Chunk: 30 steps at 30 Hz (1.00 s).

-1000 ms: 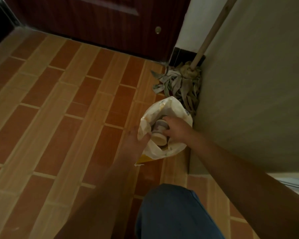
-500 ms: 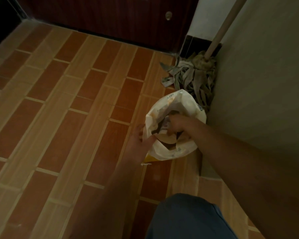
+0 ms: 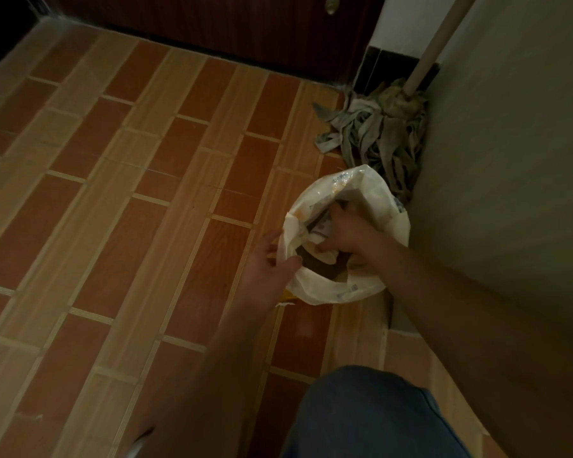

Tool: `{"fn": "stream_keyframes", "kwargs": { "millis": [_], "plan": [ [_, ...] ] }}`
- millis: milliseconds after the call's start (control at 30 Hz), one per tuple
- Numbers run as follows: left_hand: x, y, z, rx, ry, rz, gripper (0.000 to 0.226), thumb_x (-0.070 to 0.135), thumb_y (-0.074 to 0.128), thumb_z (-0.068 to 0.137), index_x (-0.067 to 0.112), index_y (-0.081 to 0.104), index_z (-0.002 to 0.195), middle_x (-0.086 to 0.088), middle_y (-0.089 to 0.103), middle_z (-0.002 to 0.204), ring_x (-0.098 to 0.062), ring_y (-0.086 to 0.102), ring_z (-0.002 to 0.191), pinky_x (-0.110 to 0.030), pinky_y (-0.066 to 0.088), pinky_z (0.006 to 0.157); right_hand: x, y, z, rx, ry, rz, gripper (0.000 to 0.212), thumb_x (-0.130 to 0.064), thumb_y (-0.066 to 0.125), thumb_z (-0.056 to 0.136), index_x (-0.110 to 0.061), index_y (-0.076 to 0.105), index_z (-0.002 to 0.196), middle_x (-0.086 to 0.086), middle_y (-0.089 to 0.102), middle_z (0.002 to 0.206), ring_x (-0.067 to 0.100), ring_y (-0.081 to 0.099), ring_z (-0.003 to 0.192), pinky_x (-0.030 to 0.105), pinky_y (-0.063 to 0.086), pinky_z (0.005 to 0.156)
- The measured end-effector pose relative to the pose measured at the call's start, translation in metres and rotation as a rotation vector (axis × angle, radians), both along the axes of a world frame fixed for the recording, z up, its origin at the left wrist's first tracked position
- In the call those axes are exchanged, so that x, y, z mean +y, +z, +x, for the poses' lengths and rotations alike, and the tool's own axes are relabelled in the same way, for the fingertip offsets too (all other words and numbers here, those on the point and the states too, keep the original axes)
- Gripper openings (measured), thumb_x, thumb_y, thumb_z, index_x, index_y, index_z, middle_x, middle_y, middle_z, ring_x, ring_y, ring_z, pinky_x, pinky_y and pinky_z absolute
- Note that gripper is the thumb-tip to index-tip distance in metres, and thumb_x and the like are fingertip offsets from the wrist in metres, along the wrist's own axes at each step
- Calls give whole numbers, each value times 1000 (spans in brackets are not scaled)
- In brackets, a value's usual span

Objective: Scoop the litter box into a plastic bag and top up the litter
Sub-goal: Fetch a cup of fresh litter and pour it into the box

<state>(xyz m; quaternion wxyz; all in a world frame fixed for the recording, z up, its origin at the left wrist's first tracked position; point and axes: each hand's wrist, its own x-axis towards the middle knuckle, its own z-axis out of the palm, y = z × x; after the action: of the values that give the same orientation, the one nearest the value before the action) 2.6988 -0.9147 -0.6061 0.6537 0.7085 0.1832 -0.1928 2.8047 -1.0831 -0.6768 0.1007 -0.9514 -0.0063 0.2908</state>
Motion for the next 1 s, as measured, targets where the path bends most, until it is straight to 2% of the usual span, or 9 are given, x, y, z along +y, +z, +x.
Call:
{"fn": "stream_keyframes", "kwargs": {
  "millis": [100, 167, 267, 433, 567, 733, 867, 1000],
  "plan": [
    [0, 2, 0, 3, 8, -10, 56, 11, 61, 88, 23, 40, 138, 7, 51, 111, -1, 53, 85, -13, 45, 58, 0, 1, -5, -95, 4, -8, 105, -50, 78, 61, -14, 21, 141, 17, 21, 148, 34, 20, 137, 48, 27, 111],
    [-1, 4, 0, -4, 11, 1, 55, 12, 61, 87, 23, 41, 137, 6, 51, 111, 0, 52, 84, -12, 46, 55, 1, 5, -8, -135, 3, -19, 102, -47, 78, 64, -11, 22, 141, 18, 19, 147, 34, 19, 137, 46, 27, 111],
    [-1, 7, -1, -12, 9, 8, 55, 12, 62, 87, 21, 41, 137, 12, 49, 101, 1, 51, 82, -6, 47, 52, 2, 9, -13, -176, 24, -27, 102, -47, 78, 65, -9, 20, 141, 21, 16, 148, 36, 15, 138, 47, 24, 112],
    [-4, 10, -4, -19, 33, 21, 53, 14, 63, 87, 22, 44, 136, 14, 51, 98, 1, 53, 83, -8, 48, 55, -3, 20, -17, -257, -9, -3, 97, -42, 78, 68, -8, 24, 141, 17, 27, 146, 31, 25, 135, 40, 27, 110],
    [-10, 11, -7, -42, 74, 14, 53, 15, 65, 86, 22, 45, 135, 4, 54, 109, -4, 55, 88, -14, 49, 62, -2, 20, -21, -285, -8, -49, 93, -43, 76, 70, -8, 25, 139, 19, 27, 144, 32, 27, 134, 40, 32, 106],
    [-11, 7, -10, -69, 79, 53, 53, 16, 64, 86, 18, 47, 136, 4, 55, 116, -1, 53, 88, -5, 49, 55, 3, 15, -26, -299, -29, -113, 89, -44, 72, 75, -8, 22, 140, 22, 22, 144, 35, 26, 133, 43, 37, 102],
    [-12, 1, -14, -85, 83, 75, 48, 15, 62, 88, 15, 49, 134, 0, 56, 123, -1, 55, 88, -3, 47, 55, 6, 10, -23, -245, -24, -175, 98, -52, 69, 75, -7, 15, 143, 27, 19, 146, 39, 23, 135, 46, 33, 105],
    [-12, -1, -15, -82, 109, 93, 47, 15, 62, 88, 17, 51, 133, 1, 58, 122, 1, 55, 87, -5, 49, 55, 10, 8, -22, -220, 13, -206, 99, -57, 65, 75, -5, 15, 143, 27, 23, 144, 40, 25, 133, 48, 32, 105]
  ]
}}
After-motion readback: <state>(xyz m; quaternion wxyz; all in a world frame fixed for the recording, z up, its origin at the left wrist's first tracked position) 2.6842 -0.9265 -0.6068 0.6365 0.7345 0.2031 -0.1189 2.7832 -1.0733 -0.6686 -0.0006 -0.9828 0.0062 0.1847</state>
